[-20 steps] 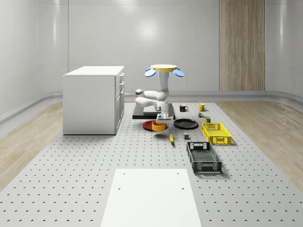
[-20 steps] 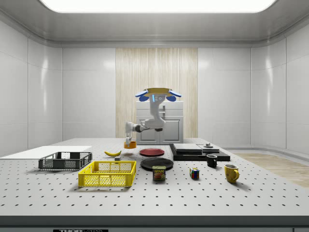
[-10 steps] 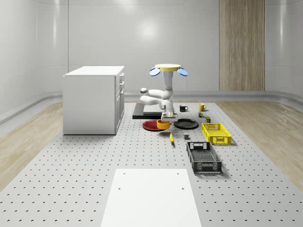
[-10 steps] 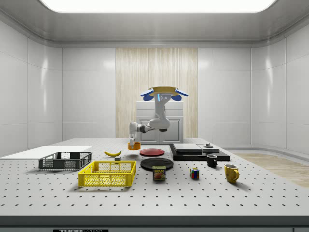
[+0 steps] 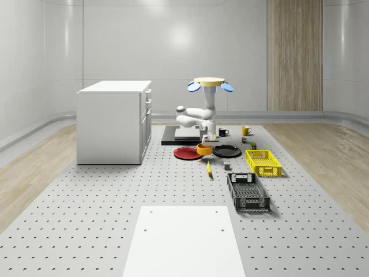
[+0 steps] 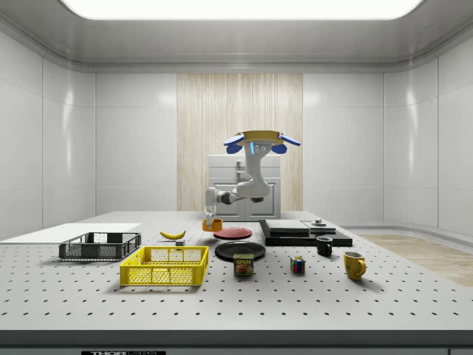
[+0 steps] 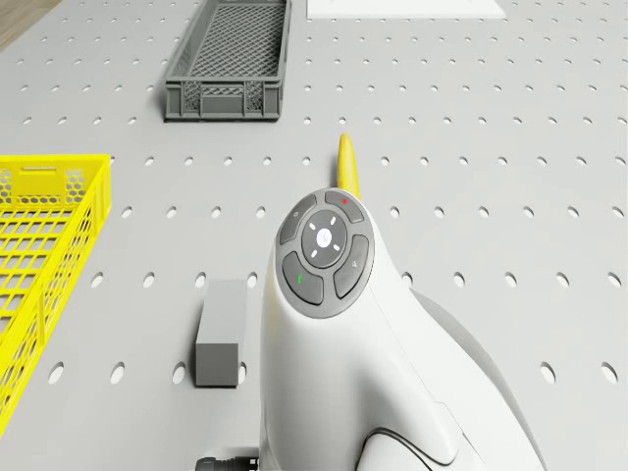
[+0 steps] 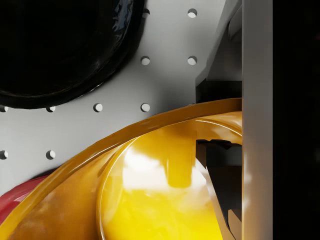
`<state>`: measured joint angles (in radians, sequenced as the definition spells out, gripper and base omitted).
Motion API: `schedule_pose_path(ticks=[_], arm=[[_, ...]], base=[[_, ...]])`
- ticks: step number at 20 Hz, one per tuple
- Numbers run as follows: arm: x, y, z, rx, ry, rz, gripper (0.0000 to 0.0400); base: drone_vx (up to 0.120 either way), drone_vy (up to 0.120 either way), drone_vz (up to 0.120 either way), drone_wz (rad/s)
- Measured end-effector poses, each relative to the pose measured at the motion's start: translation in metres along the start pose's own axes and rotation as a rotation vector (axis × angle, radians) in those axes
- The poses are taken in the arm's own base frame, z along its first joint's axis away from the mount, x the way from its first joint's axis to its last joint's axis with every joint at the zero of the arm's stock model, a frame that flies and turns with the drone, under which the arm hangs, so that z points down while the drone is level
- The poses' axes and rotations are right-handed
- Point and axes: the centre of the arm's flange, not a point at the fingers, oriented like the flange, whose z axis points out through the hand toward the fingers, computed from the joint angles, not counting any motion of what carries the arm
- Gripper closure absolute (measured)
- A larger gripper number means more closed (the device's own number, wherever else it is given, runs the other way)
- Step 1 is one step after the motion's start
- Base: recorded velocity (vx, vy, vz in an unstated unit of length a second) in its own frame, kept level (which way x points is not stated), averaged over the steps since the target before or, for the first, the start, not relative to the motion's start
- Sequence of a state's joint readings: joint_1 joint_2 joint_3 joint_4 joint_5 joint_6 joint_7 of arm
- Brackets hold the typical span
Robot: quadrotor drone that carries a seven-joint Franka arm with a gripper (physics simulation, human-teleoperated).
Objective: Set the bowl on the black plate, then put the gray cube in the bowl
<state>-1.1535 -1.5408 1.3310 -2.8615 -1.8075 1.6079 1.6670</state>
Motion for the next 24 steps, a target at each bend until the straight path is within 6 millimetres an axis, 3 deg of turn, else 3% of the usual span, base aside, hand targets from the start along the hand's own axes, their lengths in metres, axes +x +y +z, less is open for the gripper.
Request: schedule_pose_path(ticks=[24], arm=[[0.0,0.0,0.0,0.0,0.0,0.0,0.03]], base=[[-0.117,0.12,0.0,0.0]])
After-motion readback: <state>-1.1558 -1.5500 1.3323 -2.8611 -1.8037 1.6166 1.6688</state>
